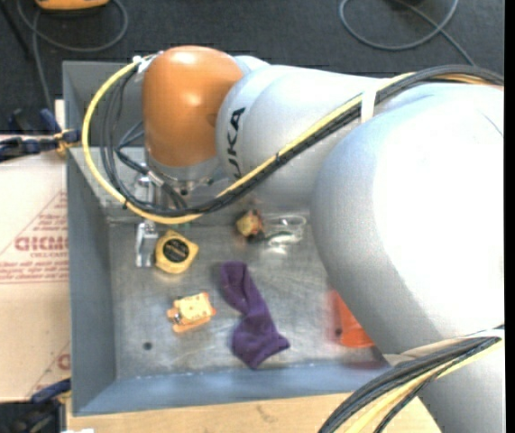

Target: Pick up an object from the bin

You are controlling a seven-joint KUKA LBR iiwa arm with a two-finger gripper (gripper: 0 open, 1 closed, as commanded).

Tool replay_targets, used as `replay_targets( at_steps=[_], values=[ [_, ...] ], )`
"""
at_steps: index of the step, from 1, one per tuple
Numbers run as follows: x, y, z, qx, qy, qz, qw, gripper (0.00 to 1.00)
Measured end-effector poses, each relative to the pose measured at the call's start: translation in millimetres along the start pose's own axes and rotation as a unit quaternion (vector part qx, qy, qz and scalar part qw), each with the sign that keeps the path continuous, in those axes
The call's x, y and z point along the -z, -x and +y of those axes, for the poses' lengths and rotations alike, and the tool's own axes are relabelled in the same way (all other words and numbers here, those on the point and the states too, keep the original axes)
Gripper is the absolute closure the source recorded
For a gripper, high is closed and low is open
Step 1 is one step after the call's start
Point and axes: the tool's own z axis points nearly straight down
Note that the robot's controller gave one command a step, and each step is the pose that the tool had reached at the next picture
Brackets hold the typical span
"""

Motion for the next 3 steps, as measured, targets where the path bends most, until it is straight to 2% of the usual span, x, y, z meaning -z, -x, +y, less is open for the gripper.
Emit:
replay_targets(
  at_steps=[1, 2, 3],
  values=[
    [0.0, 0.0, 0.0, 0.000, 0.000, 0.0000, 1.0000, 0.00],
    [-24.3, 5.4, -6.1, -0.022, 0.000, -0.0006, 0.9998, 0.00],
    [-53.8, -1.3, -12.5, -0.055, -0.001, 0.0001, 0.9985, 0.00]
  ],
)
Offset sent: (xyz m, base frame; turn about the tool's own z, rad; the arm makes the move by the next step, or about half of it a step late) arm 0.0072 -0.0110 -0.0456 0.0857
